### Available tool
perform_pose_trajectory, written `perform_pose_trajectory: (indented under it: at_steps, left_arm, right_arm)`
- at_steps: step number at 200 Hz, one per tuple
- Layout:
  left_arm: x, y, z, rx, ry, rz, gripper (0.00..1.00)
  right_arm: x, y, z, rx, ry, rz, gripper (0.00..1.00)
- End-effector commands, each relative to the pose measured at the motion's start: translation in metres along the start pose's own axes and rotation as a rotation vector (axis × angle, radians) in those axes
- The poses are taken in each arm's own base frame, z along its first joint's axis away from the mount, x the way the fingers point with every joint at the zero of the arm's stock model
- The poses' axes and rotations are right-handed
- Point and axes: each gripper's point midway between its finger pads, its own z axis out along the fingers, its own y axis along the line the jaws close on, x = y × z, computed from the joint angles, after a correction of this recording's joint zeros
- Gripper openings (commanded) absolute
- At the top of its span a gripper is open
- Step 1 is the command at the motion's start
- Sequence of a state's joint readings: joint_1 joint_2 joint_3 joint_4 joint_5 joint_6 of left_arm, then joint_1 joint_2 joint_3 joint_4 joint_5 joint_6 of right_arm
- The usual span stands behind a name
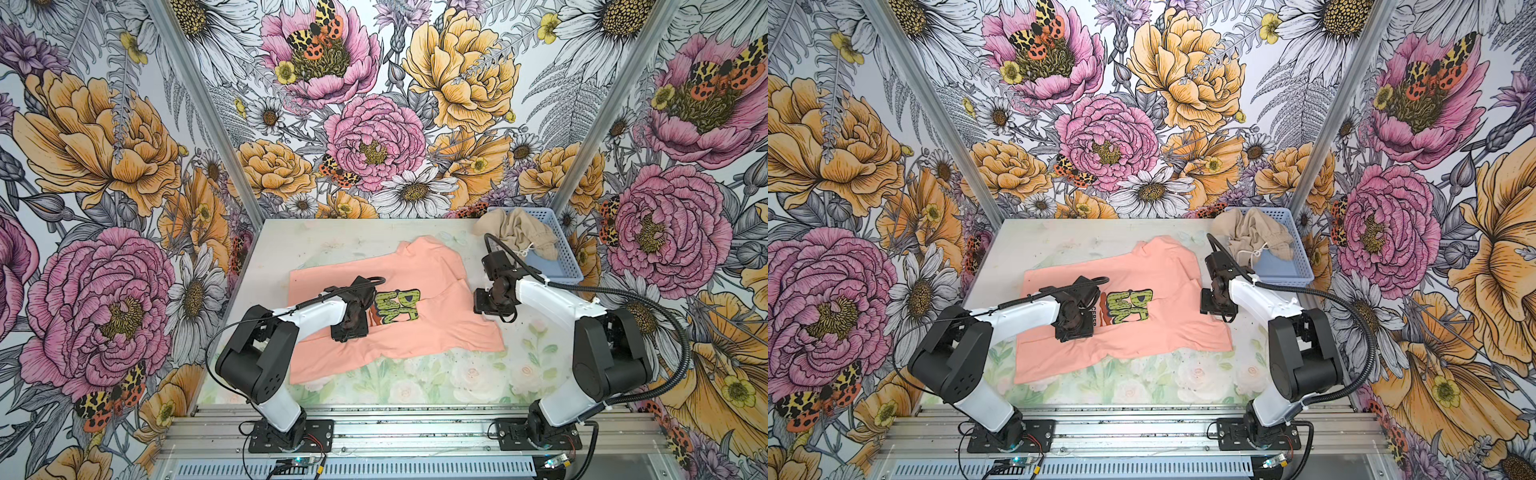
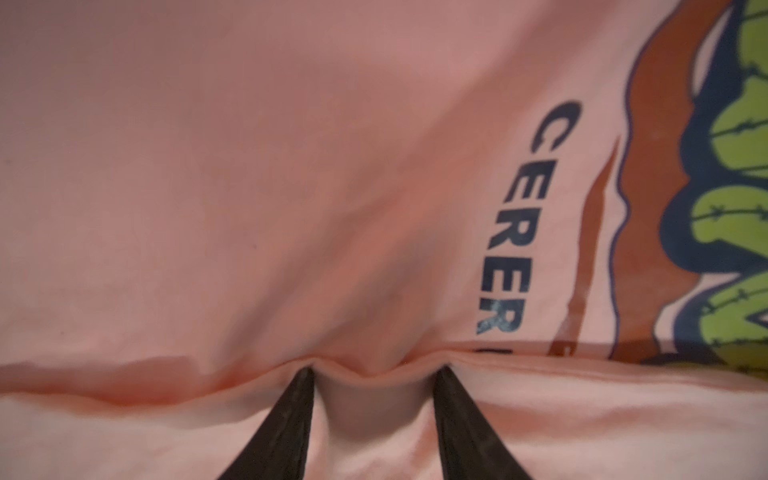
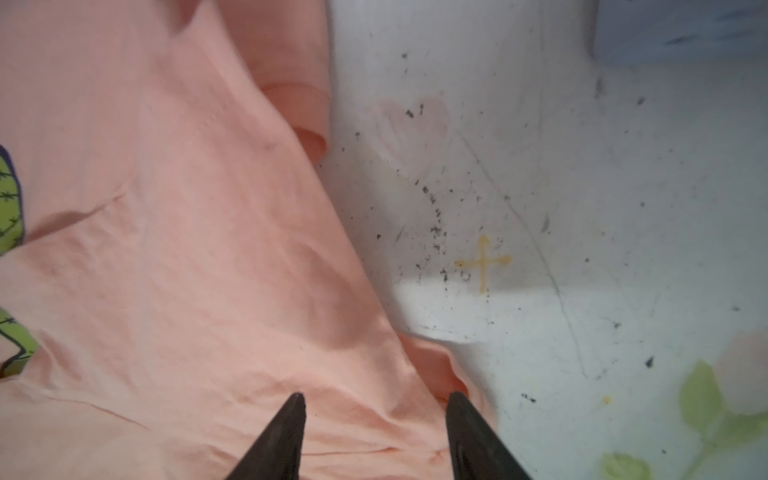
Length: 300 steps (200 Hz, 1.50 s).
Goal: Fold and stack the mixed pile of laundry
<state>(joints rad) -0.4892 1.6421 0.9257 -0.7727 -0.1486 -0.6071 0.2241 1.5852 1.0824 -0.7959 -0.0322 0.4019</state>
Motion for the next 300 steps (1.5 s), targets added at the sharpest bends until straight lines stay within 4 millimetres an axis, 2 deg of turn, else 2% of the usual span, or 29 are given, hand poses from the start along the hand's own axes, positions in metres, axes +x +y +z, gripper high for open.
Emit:
perform_pose_trajectory:
  at_steps: [1,31,49,68,90,124,162,186,235,246,262,300]
  left_arm:
    - [0.015,0.057,0.012,-0.219,0.072,0.031,0.48]
    - [0.003,0.079,0.009,-0.280,0.064,0.022,0.48]
    - [-0.002,0.079,0.007,-0.272,0.057,0.012,0.48]
    - [-0.003,0.078,0.007,-0.270,0.055,0.006,0.48]
    - [-0.001,0.080,0.009,-0.279,0.061,0.010,0.48]
    - [-0.001,0.079,0.007,-0.272,0.055,0.004,0.48]
    - [-0.002,0.074,0.003,-0.256,0.041,0.008,0.48]
    - [-0.002,0.072,0.000,-0.241,0.032,0.006,0.49]
    - [-0.007,0.064,-0.019,-0.190,-0.018,-0.008,0.60]
    - [-0.008,0.064,-0.024,-0.189,-0.030,-0.008,0.60]
    - [-0.007,0.069,-0.025,-0.201,-0.035,-0.005,0.60]
    - [-0.006,0.076,-0.011,-0.229,0.003,-0.001,0.55]
  right_arm:
    - [-0.021,0.002,-0.015,-0.030,-0.054,0.031,0.59]
    - [-0.040,0.006,-0.003,-0.065,-0.060,0.050,0.60]
    - [-0.045,0.021,0.008,-0.124,-0.046,0.038,0.60]
    - [-0.049,0.030,0.024,-0.153,-0.040,0.039,0.59]
    - [-0.056,0.041,0.033,-0.199,-0.043,0.055,0.59]
    - [-0.044,0.049,0.052,-0.164,0.003,0.028,0.58]
    - [-0.019,0.026,0.077,-0.008,0.085,-0.004,0.50]
    - [-0.017,0.009,0.074,0.097,0.093,-0.046,0.46]
    - [-0.012,-0.021,0.067,0.233,0.137,-0.082,0.35]
    - [-0.016,-0.017,0.060,0.201,0.113,-0.073,0.30]
    - [-0.020,0.001,0.047,0.110,0.074,-0.062,0.23]
    - [-0.039,0.034,0.031,-0.061,-0.012,-0.001,0.24]
